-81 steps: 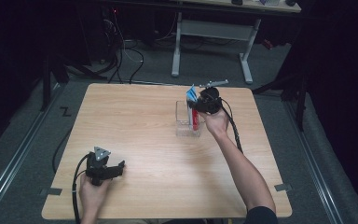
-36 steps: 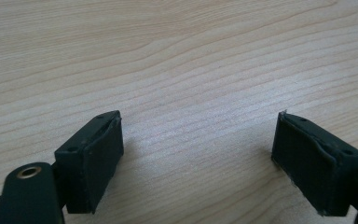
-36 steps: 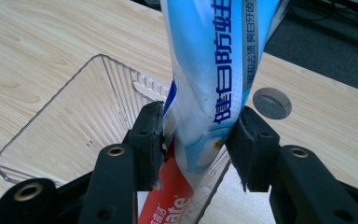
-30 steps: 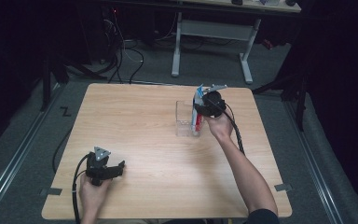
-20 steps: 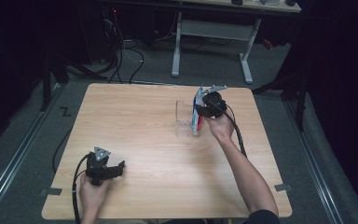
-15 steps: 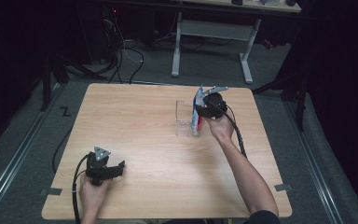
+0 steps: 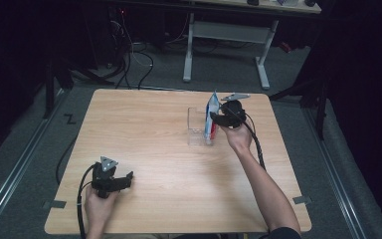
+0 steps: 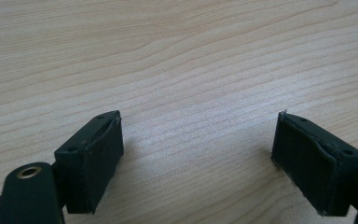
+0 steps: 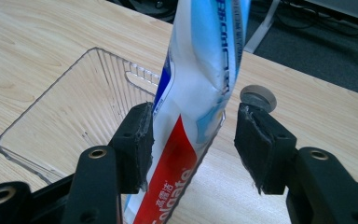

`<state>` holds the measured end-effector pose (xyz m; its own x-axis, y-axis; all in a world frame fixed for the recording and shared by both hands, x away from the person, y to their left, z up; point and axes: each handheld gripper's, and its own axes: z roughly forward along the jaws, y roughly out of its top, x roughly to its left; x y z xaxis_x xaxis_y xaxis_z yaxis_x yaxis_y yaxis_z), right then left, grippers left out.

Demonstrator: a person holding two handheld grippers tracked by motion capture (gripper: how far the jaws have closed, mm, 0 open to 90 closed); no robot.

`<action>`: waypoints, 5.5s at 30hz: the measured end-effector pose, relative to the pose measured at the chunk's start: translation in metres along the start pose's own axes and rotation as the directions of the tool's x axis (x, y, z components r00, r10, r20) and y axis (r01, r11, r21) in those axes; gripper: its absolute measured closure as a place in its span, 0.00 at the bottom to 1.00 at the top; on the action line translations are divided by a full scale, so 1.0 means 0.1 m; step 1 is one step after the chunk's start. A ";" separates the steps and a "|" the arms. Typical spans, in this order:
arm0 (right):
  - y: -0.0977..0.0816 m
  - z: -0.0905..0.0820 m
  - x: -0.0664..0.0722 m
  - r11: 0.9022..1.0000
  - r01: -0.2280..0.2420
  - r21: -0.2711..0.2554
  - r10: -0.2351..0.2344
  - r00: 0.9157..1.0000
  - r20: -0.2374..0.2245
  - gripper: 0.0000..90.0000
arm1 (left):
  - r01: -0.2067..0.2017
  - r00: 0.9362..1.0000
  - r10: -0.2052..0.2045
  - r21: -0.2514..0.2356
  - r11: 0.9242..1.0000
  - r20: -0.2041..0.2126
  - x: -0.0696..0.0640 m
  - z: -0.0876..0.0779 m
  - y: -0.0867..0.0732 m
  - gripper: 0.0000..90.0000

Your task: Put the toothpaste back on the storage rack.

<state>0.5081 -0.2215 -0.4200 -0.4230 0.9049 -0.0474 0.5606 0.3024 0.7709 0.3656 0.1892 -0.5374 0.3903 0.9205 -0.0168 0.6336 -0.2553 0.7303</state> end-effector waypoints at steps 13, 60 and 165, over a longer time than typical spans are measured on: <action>0.00 -0.19 -0.08 0.999 -0.032 -0.044 0.031 0.999 -0.038 0.52 | 0.000 1.000 0.000 0.000 1.000 0.000 0.00 0.00 0.00 0.19; -0.32 -0.96 -0.14 0.990 -0.052 -0.128 0.035 0.990 -0.135 0.55 | 0.000 1.000 0.000 0.001 1.000 -0.001 0.00 0.00 0.00 0.19; -1.55 -0.47 -0.17 0.987 -0.143 0.069 0.146 0.988 -0.052 0.55 | 0.001 1.000 -0.001 0.000 1.000 -0.001 0.00 0.00 0.00 0.19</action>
<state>0.3950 -0.2979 -0.5086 -0.3726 0.9227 0.0987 0.6630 0.1902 0.7241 0.3657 0.1891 -0.5374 0.3889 0.9211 -0.0169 0.6344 -0.2545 0.7300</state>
